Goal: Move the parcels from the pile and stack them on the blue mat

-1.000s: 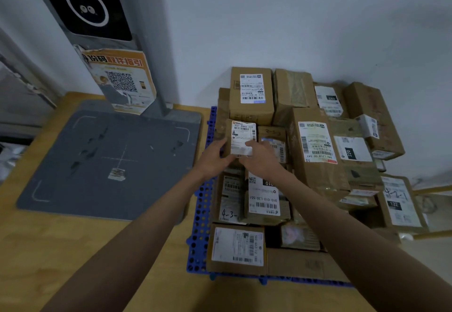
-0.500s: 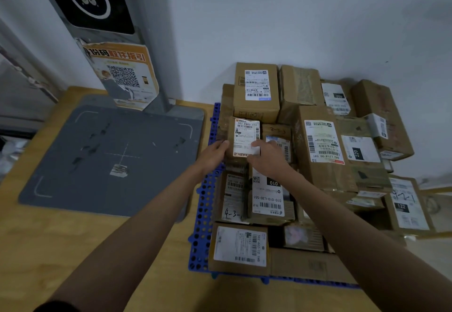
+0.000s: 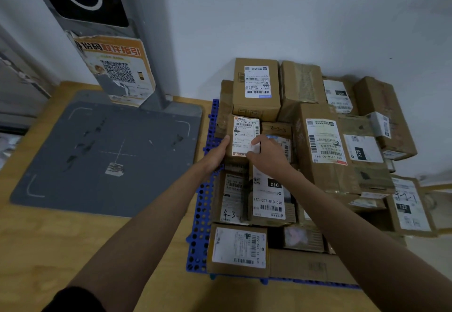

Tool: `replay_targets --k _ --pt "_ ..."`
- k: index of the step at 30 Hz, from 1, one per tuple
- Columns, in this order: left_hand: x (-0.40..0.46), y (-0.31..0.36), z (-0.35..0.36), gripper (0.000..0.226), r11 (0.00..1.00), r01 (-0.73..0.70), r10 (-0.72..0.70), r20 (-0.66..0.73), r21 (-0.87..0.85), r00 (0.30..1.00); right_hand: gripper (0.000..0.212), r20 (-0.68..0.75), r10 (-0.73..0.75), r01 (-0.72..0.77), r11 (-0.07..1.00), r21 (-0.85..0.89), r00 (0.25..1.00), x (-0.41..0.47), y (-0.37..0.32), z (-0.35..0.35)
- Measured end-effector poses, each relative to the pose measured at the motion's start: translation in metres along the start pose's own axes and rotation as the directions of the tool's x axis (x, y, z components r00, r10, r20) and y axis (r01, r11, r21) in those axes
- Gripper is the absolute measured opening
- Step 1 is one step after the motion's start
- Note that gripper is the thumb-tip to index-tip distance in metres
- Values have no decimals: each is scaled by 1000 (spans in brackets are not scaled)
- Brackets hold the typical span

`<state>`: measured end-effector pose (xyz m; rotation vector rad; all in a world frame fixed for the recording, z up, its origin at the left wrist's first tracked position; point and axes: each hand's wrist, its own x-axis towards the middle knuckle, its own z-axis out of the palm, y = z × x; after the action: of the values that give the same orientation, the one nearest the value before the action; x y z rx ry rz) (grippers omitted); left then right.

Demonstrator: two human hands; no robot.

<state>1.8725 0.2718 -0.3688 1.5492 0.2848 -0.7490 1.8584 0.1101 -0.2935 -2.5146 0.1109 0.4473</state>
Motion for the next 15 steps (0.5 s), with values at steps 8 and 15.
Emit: replay_targets --k 8,15 --pt "5 9 -7 72 990 27 -18 -70 138 997 36 -53 32 -33 999 -20 998 5 -1 6" --pt "45 52 -31 46 986 -105 135 -245 130 960 41 -34 -33 30 996 -87 999 14 1 3"
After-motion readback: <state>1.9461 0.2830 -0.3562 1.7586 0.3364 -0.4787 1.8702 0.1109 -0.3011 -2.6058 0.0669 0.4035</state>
